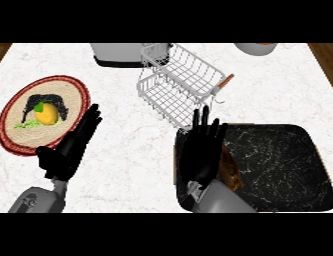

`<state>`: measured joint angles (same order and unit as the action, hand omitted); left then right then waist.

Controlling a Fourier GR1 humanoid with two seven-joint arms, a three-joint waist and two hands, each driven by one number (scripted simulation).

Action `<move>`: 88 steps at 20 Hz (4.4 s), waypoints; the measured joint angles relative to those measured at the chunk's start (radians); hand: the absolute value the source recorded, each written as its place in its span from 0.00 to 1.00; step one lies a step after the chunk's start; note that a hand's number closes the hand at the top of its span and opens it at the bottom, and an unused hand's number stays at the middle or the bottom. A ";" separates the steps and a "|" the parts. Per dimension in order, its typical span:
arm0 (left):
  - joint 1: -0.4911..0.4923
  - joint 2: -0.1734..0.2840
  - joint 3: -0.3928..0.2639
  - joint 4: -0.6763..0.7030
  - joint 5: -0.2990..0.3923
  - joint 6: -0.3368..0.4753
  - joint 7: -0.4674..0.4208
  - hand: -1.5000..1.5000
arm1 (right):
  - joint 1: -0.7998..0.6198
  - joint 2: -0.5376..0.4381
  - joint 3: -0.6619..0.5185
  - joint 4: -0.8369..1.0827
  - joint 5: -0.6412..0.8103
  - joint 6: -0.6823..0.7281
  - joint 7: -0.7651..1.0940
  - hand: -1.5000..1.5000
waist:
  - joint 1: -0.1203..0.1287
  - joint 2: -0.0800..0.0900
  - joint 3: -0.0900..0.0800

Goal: Pick the sweet potato from the tray and place it in the tiered basket

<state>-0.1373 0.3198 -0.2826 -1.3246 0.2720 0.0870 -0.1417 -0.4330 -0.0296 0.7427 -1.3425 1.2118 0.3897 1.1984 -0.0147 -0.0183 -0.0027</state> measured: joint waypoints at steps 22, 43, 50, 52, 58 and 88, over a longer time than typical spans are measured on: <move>0.026 -0.040 0.015 -0.034 -0.055 -0.024 0.010 0.50 | 0.163 0.022 -0.195 -0.074 0.202 0.007 -0.173 1.00 | 0.017 0.001 -0.003; 0.033 -0.049 0.094 -0.020 -0.073 -0.053 0.030 0.50 | 0.511 0.022 -0.403 -0.547 0.075 -0.046 -0.174 1.00 | -0.038 0.003 0.002; 0.031 -0.060 0.086 -0.015 -0.080 -0.069 0.017 0.50 | 0.541 0.024 -0.398 -0.917 -0.024 -0.112 -0.130 1.00 | -0.015 0.009 0.002; 0.030 -0.067 0.078 -0.016 -0.088 -0.072 0.013 0.50 | 0.482 0.024 -0.378 -0.983 -0.010 -0.113 -0.105 1.00 | -0.004 0.012 0.001; 0.006 -0.077 0.078 -0.013 -0.100 -0.078 0.025 0.50 | 0.193 0.024 -0.417 -0.984 -0.039 -0.074 -0.037 1.00 | 0.020 0.017 0.000; -0.029 -0.123 0.058 -0.002 -0.144 -0.087 0.029 0.50 | -0.852 0.026 -0.988 0.419 -0.219 -0.384 -0.161 1.00 | 0.075 0.035 0.001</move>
<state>-0.1666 0.1971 -0.2241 -1.3262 0.1278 -0.0002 -0.1123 -1.2848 -0.0036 -0.2450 -0.9233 0.9924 0.0056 1.0373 0.0603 0.0165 -0.0017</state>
